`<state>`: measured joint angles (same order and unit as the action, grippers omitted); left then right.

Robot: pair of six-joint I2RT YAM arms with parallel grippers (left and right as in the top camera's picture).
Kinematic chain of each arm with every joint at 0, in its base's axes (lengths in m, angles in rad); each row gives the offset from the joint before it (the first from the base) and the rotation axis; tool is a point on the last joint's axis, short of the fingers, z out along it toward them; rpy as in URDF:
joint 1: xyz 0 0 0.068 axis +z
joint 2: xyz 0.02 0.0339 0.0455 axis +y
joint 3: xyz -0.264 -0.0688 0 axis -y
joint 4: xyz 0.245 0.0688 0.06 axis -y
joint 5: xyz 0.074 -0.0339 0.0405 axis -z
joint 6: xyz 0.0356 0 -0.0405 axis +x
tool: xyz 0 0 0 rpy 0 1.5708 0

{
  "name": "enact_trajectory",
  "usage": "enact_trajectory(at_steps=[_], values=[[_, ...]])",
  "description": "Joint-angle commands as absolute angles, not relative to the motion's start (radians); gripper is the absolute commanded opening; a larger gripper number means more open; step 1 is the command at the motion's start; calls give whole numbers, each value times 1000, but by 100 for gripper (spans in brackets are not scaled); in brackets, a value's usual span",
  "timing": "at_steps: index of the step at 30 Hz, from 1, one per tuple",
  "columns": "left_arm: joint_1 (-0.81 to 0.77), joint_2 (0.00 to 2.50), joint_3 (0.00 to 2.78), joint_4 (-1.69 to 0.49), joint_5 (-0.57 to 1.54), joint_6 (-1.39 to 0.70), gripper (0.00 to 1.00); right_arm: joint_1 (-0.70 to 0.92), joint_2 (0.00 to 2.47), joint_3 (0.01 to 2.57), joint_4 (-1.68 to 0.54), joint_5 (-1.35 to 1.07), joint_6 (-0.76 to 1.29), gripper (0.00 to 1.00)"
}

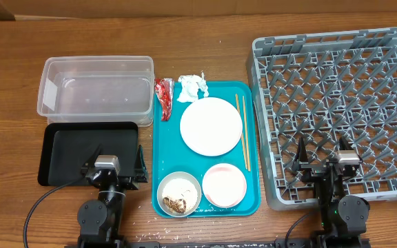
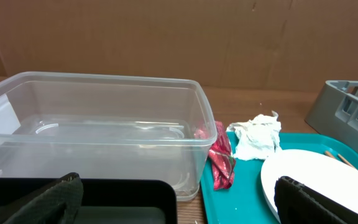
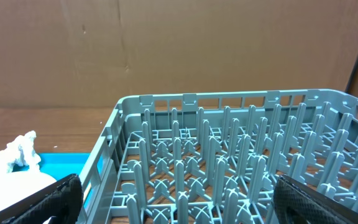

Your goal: Sort waste into correct bins and load items into the dishwasher

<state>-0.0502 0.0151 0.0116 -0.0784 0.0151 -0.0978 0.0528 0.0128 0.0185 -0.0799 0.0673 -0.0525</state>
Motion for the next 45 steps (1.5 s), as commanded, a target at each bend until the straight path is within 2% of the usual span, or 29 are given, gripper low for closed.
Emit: enact_trajectory(at_steps=[1, 45], values=[[-44, 5, 5, -76, 19, -105, 100, 50, 3, 8, -75, 66, -53, 100], [-46, 5, 5, -75, 25, -114, 100, 50, 3, 8, -76, 38, -53, 100]])
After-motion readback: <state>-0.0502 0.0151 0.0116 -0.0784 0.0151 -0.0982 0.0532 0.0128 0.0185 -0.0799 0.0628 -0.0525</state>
